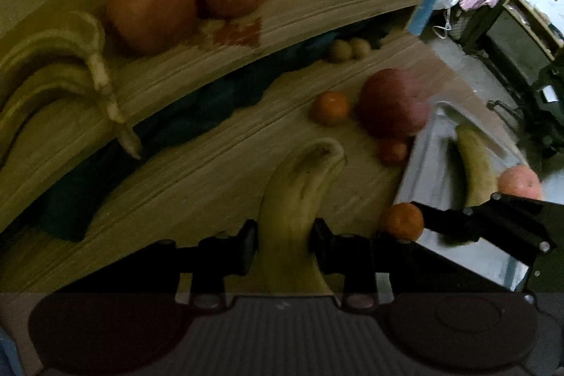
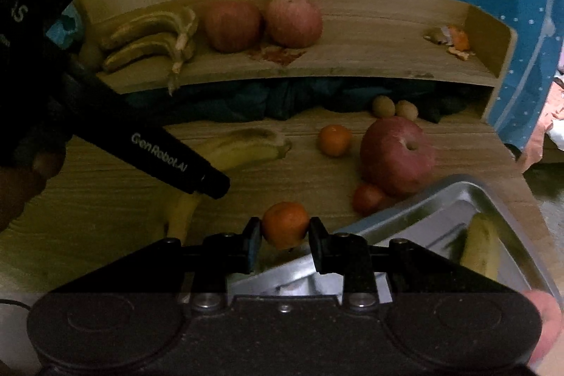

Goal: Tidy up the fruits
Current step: 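Carry the banana in the left gripper and orange in the right gripper onto the tray, then open the left gripper to release the banana while the right gripper releases the orange, then move both grippers away from the tray toward the fruit on the table, then grasp a red apple with the right gripper while the left gripper grasps a small orange, then carry the apple in the right gripper and orange in the left gripper over the tray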

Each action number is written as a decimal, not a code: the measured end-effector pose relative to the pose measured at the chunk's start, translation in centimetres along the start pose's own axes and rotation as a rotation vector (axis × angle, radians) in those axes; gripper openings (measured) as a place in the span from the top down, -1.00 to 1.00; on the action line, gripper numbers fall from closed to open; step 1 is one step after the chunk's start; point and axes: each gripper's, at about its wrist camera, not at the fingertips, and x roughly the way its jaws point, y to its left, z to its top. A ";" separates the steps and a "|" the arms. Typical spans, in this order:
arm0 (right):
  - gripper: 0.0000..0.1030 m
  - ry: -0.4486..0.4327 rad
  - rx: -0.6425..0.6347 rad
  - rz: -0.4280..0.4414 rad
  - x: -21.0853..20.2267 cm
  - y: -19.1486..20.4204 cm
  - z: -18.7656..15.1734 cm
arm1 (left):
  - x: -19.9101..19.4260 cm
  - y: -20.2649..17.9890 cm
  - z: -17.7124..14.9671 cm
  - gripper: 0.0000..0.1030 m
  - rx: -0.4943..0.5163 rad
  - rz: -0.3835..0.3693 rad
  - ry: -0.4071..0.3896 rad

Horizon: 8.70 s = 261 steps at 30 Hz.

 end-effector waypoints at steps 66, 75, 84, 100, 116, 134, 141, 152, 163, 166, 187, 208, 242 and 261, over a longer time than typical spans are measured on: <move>0.21 0.078 0.320 -0.272 -6.2 -6.3 -10.2 | 2.7 -13.1 -1.4 0.22 0.309 -0.107 0.072; -0.51 0.049 0.314 -0.303 -7.7 -4.5 -9.8 | 0.1 -12.0 -2.3 -0.66 0.309 -0.111 0.014; -0.98 0.043 0.347 -0.333 -10.1 -2.1 -10.0 | -3.0 -8.4 -3.7 -0.98 0.291 -0.081 -0.050; -0.98 0.192 0.294 -0.298 -9.3 2.0 -8.9 | -3.8 1.6 -7.4 -0.99 0.084 0.075 -0.009; -0.98 0.098 0.073 -0.245 -7.9 4.3 -4.1 | -5.4 5.8 -8.4 -0.99 -0.083 0.120 -0.054; -0.98 0.048 0.059 -0.219 -6.8 1.7 -2.7 | -3.8 2.8 -5.2 -0.99 -0.064 0.124 -0.044; -0.98 0.052 0.074 -0.188 -5.8 -0.5 -2.2 | -2.4 0.6 -2.9 -0.99 -0.024 0.126 -0.038; -0.99 0.074 0.107 -0.156 -4.0 -3.7 -1.9 | 0.5 -1.8 0.4 -0.99 0.031 0.126 -0.012; -0.98 0.080 0.067 -0.132 -1.3 -6.9 0.1 | 3.8 -3.4 4.5 -0.99 0.027 0.135 -0.006; -0.98 0.076 0.042 -0.125 -0.2 -7.7 1.1 | 4.7 -3.5 5.3 -0.99 0.015 0.139 -0.007; -0.98 0.056 -0.061 -0.052 5.7 -9.9 5.0 | 7.3 -3.2 7.8 -0.60 -0.105 0.147 -0.057; -0.42 0.088 -0.040 0.027 9.2 -10.2 5.8 | 7.3 -3.6 8.3 0.30 -0.108 0.136 -0.069; -0.34 0.043 -0.085 0.006 8.9 -7.1 5.8 | 4.4 -0.9 5.3 0.33 -0.191 0.133 -0.062; -0.34 -0.014 -0.016 -0.075 2.2 -4.6 3.2 | 0.0 -0.2 2.4 0.33 -0.160 0.097 -0.087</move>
